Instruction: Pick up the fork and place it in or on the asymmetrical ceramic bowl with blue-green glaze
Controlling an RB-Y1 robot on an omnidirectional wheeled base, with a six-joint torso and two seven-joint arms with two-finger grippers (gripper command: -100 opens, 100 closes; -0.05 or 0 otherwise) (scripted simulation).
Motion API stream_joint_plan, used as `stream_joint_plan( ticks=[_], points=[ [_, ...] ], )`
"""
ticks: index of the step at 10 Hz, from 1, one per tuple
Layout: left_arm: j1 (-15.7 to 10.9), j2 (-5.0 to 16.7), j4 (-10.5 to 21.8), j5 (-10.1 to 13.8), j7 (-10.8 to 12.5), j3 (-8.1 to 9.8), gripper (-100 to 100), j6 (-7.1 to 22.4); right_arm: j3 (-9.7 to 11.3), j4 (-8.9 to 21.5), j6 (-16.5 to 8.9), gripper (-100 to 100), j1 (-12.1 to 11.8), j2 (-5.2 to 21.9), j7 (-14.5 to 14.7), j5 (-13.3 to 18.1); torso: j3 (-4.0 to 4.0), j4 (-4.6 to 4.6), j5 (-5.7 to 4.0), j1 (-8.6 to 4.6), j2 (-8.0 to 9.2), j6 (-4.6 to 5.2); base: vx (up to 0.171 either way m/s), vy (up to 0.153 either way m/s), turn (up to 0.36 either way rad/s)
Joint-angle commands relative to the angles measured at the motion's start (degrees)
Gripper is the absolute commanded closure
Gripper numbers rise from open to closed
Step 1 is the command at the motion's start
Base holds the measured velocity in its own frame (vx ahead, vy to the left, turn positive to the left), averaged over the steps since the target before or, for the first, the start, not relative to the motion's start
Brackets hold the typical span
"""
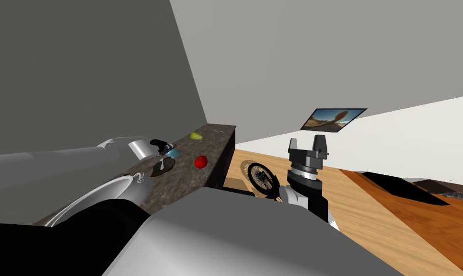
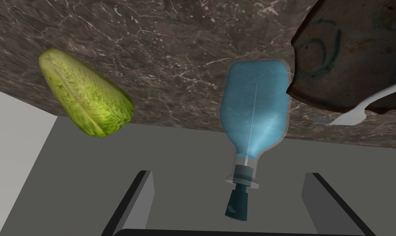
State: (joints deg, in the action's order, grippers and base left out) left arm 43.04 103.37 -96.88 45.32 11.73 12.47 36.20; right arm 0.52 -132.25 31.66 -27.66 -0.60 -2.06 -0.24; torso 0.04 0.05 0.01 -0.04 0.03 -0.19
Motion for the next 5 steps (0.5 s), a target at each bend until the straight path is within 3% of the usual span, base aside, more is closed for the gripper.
stream_joint_plan(
  ticks=[1,3,5],
  points=[
    [0.0,0.0,0.0,0.0,0.0,0.00,-100,0.0,0.0,0.0,0.0,0,0.0,0.0,0.0,0.0,0.00,0.00,0.00,0.00,0.00,0.00,0.000,0.000,0.000],
    [0.0,3.9,-1.8,2.6,1.0,1.97,-100,1.9,0.0,0.0,0.0,0,0.0,0.0,0.0,0.0,-0.01,0.00,-0.02,-0.03,-0.02,0.03,0.004,-0.004,0.013],
    [0.0,5.2,-2.4,3.5,1.3,2.63,-100,2.5,0.0,0.0,0.0,0,0.0,0.0,0.0,0.0,0.00,0.00,-0.01,-0.01,0.00,0.01,0.000,0.000,0.000]
  ],
)
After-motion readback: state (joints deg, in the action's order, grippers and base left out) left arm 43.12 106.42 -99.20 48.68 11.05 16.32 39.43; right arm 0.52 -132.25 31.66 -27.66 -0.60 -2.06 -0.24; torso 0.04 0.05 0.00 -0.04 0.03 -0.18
